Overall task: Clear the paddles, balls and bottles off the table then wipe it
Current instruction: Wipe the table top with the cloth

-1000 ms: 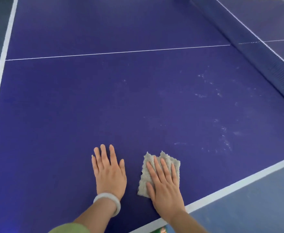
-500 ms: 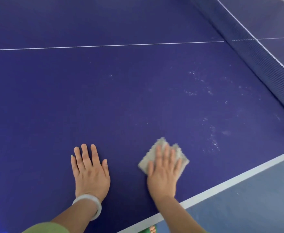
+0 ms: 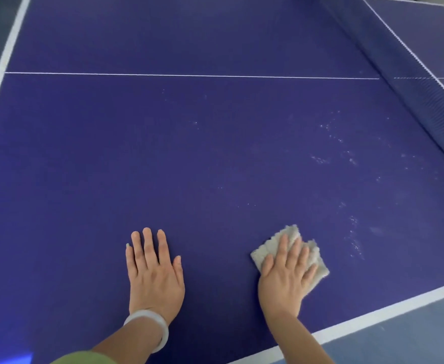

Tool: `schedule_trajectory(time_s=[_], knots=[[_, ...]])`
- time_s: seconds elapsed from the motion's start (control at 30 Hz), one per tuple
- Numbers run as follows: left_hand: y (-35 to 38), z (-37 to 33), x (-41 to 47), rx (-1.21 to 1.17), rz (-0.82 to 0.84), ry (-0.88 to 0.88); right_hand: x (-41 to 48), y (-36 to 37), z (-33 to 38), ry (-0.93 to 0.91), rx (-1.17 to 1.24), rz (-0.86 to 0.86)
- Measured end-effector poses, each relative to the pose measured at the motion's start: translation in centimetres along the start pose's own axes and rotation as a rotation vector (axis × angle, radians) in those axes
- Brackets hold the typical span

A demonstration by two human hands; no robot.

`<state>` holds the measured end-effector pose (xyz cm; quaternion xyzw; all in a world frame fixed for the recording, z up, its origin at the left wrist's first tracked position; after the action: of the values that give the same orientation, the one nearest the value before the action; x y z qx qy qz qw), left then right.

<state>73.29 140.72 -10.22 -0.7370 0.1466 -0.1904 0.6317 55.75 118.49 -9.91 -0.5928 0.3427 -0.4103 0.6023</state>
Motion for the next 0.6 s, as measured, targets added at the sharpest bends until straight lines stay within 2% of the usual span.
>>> schedule_trajectory(time_s=[0.1, 0.17, 0.23, 0.3, 0.37, 0.43, 0.5, 0.57, 0.6], knots=[[0.0, 0.0, 0.1, 0.004, 0.011, 0.001, -1.7, 0.5, 9.3, -0.386, 0.035, 0.001], [0.0, -0.1, 0.1, 0.011, 0.015, 0.005, -1.6, 0.5, 13.0, -0.578, 0.090, 0.042], [0.0, 0.0, 0.1, 0.009, 0.010, 0.000, -0.2, 1.0, 14.1, -0.760, 0.095, 0.077], [0.0, 0.0, 0.1, 0.006, 0.009, 0.004, 3.0, 1.8, 12.2, -0.825, 0.032, 0.075], [0.1, 0.0, 0.0, 0.010, 0.011, 0.009, 7.9, 2.1, 6.8, -0.593, -0.022, 0.018], [0.2, -0.1, -0.1, 0.002, 0.025, 0.005, 11.6, 1.4, -0.4, -0.177, -0.024, -0.025], [0.3, -0.1, -0.1, -0.002, 0.031, 0.002, 11.4, 1.2, -4.4, 0.166, 0.029, 0.051], [0.3, 0.0, -0.1, -0.005, 0.036, 0.001, 9.5, 1.0, -3.2, 0.293, 0.066, 0.070], [0.3, 0.0, -0.1, -0.007, 0.034, 0.004, 8.6, 1.1, -0.8, 0.238, 0.057, 0.048]])
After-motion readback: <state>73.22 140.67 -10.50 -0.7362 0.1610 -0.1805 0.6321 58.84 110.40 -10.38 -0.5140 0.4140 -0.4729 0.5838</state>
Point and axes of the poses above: each hand's wrist, its own x-axis towards the middle knuckle, its own y-axis out of the palm, z = x × y, the point moved 9 cm from there along x, towards the middle knuckle, and after that the axes turned 9 degrees about -z, right-handed, at the moved point
